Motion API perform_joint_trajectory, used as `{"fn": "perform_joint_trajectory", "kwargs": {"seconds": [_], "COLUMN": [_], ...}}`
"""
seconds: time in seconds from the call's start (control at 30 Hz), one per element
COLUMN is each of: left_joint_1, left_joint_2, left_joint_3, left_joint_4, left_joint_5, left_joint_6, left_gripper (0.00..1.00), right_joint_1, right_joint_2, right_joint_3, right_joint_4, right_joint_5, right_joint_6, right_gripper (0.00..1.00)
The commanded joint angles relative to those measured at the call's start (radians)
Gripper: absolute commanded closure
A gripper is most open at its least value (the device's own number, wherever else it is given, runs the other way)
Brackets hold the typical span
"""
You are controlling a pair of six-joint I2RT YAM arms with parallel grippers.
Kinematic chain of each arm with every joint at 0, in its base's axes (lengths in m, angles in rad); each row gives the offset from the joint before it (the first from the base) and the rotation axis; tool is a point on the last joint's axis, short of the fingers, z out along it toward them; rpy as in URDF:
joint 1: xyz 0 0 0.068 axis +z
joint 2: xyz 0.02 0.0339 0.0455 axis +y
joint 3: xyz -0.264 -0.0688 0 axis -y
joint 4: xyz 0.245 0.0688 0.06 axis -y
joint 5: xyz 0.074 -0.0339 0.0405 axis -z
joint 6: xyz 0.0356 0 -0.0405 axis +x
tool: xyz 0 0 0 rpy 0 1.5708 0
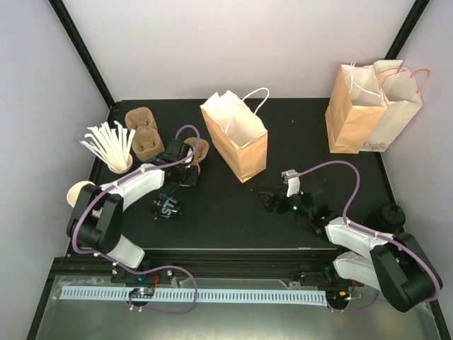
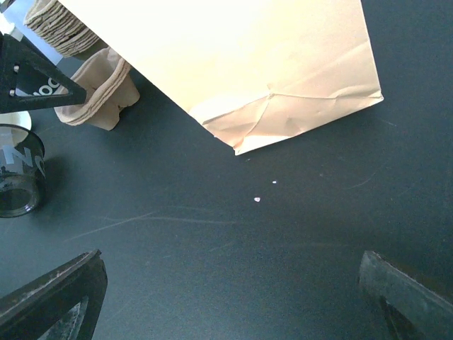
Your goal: Pack the takeout coffee
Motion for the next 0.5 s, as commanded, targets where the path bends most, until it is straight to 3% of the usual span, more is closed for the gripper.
{"fn": "perform_joint_trajectory", "kwargs": {"seconds": [0.0, 0.1, 0.17, 0.23, 0.47], "left_joint_1": [-0.007, -0.007, -0.007, -0.007, -0.007], "left_joint_2": [-0.039, -0.043, -0.033, -0.021, 0.014], "left_joint_3": [0.000, -0.002, 0.000, 0.002, 0.007], "left_joint_4": [0.005, 0.003, 0.002, 0.002, 0.010], "left_joint_5": [0.005, 0.002, 0.002, 0.003, 0.023], "left_joint_6": [-0.002, -0.001, 0.001, 0.003, 0.011], "left_gripper": [0.85, 0.82, 0.60, 0.51, 0.58], "right_joint_1": [0.005, 0.005, 0.005, 0.005, 0.005], "right_joint_2": [-0.008, -0.010, -0.012, -0.012, -0.024], "right_joint_3": [0.006, 0.006, 0.006, 0.006, 0.005], "right_joint_4": [0.020, 0.018, 0.016, 0.015, 0.003], "right_joint_5": [0.001, 0.001, 0.001, 0.001, 0.005], "right_joint_6": [-0.017, -0.017, -0.017, -0.018, -0.018], "right_gripper": [0.01, 0.01, 0.01, 0.01, 0.01]}}
